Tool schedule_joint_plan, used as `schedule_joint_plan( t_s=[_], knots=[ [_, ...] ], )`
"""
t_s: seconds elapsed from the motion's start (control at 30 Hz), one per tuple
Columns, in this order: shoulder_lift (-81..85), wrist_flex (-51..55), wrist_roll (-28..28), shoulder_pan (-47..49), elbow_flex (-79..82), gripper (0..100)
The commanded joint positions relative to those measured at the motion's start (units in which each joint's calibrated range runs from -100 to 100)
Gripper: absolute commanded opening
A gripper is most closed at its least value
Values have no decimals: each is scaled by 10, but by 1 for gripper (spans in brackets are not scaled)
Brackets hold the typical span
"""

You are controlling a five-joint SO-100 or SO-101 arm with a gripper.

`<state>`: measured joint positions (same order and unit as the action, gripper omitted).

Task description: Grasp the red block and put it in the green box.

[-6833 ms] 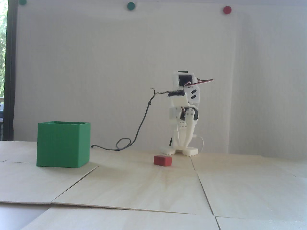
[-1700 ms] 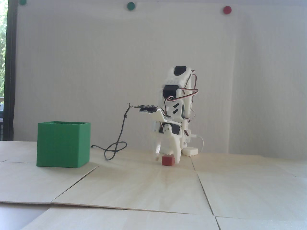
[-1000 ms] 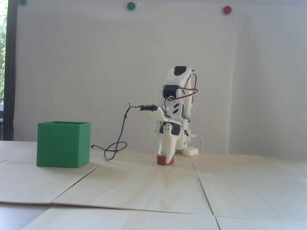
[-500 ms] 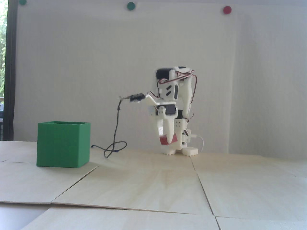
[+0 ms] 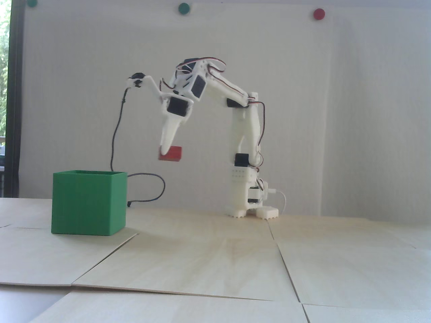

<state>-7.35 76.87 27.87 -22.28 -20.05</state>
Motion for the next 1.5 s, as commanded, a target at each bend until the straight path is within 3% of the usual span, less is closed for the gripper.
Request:
schedule_joint_plan(
  t_s=[0.0,0.27,0.57,0.87,0.93,1.0,1.07,1.1,1.17,1.2,1.23,1.3,1.37,1.47],
  knots=[
    [-126,5,-9,-26,-266,2],
    [-225,2,-36,-46,-456,2],
    [-263,-85,-68,-81,-469,2],
    [-285,-60,-64,-94,-469,3],
    [-284,-33,-64,-92,-475,10],
    [-283,1,-64,-90,-476,24],
    [-283,21,-64,-89,-476,28],
    [-283,25,-64,-89,-476,28],
    [-283,36,-64,-89,-476,17],
    [-283,37,-64,-89,-476,4],
    [-282,40,-66,-90,-476,0],
    [-281,53,-64,-88,-472,4],
    [-281,79,-61,-86,-476,2],
    [-261,161,20,-57,-470,2]
  ],
)
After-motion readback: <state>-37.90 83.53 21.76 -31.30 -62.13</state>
